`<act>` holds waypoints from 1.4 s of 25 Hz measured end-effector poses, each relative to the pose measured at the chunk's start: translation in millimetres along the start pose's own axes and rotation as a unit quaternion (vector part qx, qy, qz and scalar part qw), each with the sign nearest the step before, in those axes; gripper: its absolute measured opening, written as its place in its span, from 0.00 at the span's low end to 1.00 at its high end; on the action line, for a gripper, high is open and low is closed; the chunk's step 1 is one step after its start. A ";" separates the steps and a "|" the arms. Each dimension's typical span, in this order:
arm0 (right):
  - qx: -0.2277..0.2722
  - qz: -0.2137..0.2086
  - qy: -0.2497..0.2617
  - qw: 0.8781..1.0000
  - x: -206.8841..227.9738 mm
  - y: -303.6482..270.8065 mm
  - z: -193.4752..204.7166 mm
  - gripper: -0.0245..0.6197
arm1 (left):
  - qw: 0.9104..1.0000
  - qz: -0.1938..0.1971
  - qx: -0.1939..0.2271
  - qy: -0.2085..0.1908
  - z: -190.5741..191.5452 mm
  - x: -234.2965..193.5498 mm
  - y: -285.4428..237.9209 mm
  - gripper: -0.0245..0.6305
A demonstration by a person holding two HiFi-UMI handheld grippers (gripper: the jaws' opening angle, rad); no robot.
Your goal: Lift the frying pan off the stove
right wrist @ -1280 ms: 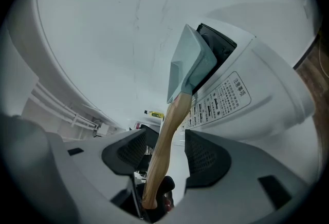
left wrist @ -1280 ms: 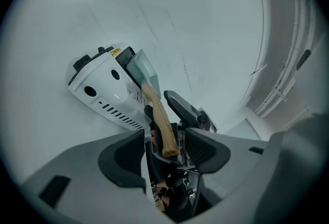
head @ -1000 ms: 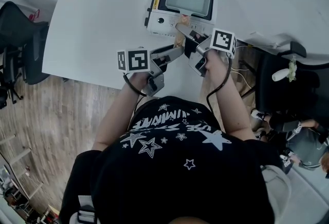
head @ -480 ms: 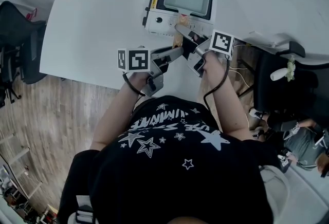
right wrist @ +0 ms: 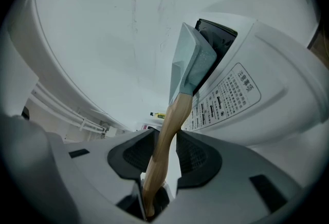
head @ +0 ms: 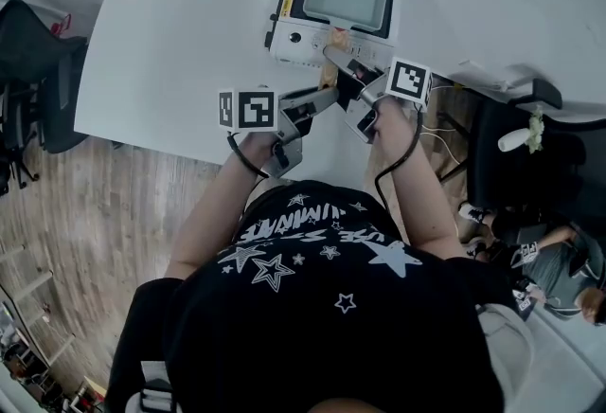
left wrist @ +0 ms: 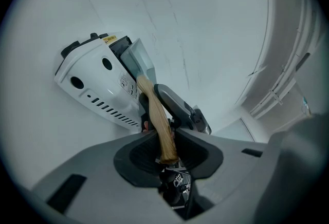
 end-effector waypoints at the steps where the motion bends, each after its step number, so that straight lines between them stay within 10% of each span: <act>1: 0.001 -0.002 0.001 1.000 -0.7 -0.1 0.4 0.24 | 1.000 0.000 0.002 0.002 0.0 0.5 0.2 0.20; 15: 0.014 -0.027 0.032 0.999 -27.2 13.3 11.1 0.24 | 0.999 0.019 0.019 -0.020 5.4 27.0 7.9 0.20; 35: 0.022 -0.061 0.078 0.995 -83.0 80.8 135.6 0.24 | 0.996 0.032 0.033 -0.075 110.2 112.1 73.5 0.20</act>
Point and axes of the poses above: the fingertips, and each gripper's own axes: y backward along the fingers, x to its right, z out of its underside, the point moved 1 cm from there along y, backward along the fingers, and after that the axes turned 15 degrees about z, right-handed, at the moved point
